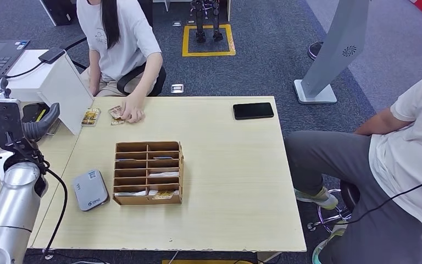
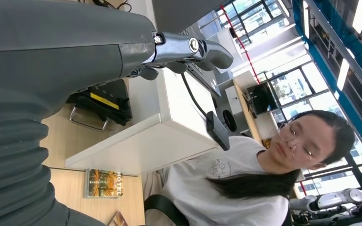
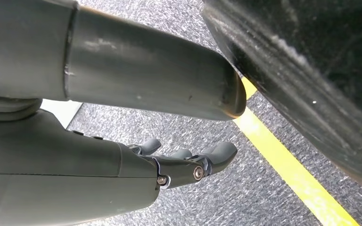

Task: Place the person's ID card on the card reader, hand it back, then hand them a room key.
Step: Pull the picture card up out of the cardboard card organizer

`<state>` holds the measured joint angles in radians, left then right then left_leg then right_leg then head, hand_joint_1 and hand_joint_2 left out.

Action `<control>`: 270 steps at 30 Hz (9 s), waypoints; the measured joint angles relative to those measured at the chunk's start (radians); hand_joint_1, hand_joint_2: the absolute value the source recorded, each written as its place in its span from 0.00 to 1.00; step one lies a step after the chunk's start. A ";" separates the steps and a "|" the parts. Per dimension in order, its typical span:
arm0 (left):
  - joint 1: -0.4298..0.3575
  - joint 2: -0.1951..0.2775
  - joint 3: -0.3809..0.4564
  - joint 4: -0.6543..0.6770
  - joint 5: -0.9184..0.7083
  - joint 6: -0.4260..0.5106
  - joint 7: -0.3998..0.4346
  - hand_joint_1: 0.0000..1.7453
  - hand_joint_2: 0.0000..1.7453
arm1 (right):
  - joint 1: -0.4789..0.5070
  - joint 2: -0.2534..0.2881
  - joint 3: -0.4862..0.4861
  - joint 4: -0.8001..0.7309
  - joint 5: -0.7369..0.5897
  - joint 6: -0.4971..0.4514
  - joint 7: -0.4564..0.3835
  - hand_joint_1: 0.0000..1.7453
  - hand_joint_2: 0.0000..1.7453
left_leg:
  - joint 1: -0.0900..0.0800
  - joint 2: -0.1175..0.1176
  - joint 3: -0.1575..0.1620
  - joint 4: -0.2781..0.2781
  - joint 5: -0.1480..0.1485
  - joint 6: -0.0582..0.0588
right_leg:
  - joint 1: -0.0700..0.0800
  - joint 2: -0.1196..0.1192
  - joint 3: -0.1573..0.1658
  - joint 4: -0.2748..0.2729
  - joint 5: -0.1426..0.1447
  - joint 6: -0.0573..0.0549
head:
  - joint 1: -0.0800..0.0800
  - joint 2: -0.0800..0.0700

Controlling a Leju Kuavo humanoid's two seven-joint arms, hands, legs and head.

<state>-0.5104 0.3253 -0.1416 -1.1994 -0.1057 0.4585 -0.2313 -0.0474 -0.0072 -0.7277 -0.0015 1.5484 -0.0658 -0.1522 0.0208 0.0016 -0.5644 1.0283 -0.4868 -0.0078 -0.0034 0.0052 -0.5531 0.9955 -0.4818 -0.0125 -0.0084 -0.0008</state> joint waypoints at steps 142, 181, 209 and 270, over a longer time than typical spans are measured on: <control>0.488 0.140 -0.330 -0.193 -0.860 0.231 -0.159 0.00 1.00 | 0.005 -0.023 0.010 -0.001 0.000 0.045 -0.040 0.00 0.00 | -0.001 0.002 -0.003 0.000 -0.002 0.001 | -0.001 0.001 -0.002 -0.001 -0.001 0.001 | 0.001 0.000; 0.411 0.127 -0.446 -0.092 -0.842 0.231 -0.079 0.00 1.00 | -0.004 -0.025 0.049 -0.001 0.000 0.027 -0.043 0.00 0.00 | -0.001 0.002 -0.003 0.000 -0.002 0.001 | -0.001 0.001 -0.002 -0.001 -0.001 0.001 | 0.001 0.000; 0.403 0.104 -0.447 -0.076 -0.827 0.231 -0.078 0.00 1.00 | -0.004 -0.025 0.050 -0.001 0.000 0.015 -0.049 0.00 0.00 | -0.001 0.002 -0.003 0.000 -0.002 0.001 | -0.001 0.001 -0.003 -0.001 -0.001 0.001 | 0.001 0.000; 0.379 0.099 -0.482 -0.049 -0.798 0.229 -0.042 1.00 1.00 | -0.009 -0.033 -0.006 -0.001 0.000 0.050 0.046 0.00 0.00 | -0.001 0.002 -0.003 0.001 -0.002 0.001 | -0.001 0.001 -0.002 -0.001 -0.001 0.001 | 0.001 0.000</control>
<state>-0.1313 0.4241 -0.6233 -1.2486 -0.9034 0.6878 -0.2729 -0.0564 -0.0404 -0.7333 -0.0023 1.5484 -0.0156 -0.1065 0.0202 0.0034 -0.5675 1.0288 -0.4886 -0.0071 -0.0041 0.0067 -0.5556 0.9949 -0.4825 -0.0110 -0.0076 -0.0008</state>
